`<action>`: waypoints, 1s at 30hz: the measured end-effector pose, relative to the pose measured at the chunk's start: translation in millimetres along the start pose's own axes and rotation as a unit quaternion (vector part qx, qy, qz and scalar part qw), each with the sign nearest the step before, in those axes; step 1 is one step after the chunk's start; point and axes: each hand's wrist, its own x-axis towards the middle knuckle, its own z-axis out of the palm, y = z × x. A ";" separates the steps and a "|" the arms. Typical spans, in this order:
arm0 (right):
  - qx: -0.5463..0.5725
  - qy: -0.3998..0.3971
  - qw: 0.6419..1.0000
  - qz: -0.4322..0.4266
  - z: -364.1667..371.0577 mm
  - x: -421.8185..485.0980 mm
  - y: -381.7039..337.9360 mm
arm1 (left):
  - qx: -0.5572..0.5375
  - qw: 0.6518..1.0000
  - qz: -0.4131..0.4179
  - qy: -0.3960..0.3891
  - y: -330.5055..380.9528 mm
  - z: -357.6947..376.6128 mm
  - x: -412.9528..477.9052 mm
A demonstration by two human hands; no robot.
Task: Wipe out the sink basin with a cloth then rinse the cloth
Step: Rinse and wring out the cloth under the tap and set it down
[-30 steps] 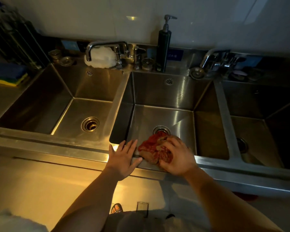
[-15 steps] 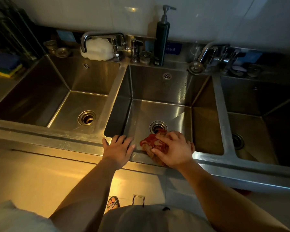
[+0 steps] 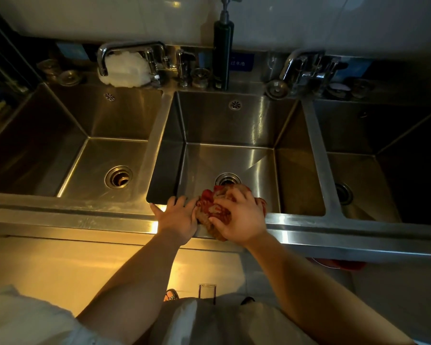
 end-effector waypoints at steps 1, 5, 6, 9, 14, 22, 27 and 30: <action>0.001 0.005 1.000 0.000 -1.4 -2.4 3.5 | 0.002 1.000 0.004 0.000 4.9 0.2 0.2; 0.001 0.017 1.000 -0.003 -10.4 -14.2 25.9 | 0.003 1.000 0.022 -0.002 29.5 3.6 1.7; 0.001 0.020 1.000 -0.002 -13.3 -17.9 32.6 | 0.000 1.000 0.025 -0.002 37.0 5.0 1.2; -0.001 0.029 1.000 0.002 -23.1 -32.1 57.0 | -0.012 0.999 0.031 0.016 59.9 11.9 -1.9; -0.013 0.041 0.999 0.025 -43.3 -57.8 105.4 | -0.021 0.999 0.009 0.039 84.4 19.2 -3.4; -0.041 0.097 0.994 0.036 -49.0 -74.9 122.3 | -0.014 0.997 0.081 0.006 137.6 15.5 2.0; -0.106 0.050 0.993 0.003 -64.0 -57.3 132.6 | -0.009 0.998 0.066 0.000 146.3 14.6 2.8; -0.134 0.084 0.987 0.007 -80.9 -44.9 141.4 | -0.015 0.997 0.076 -0.015 150.3 8.3 5.6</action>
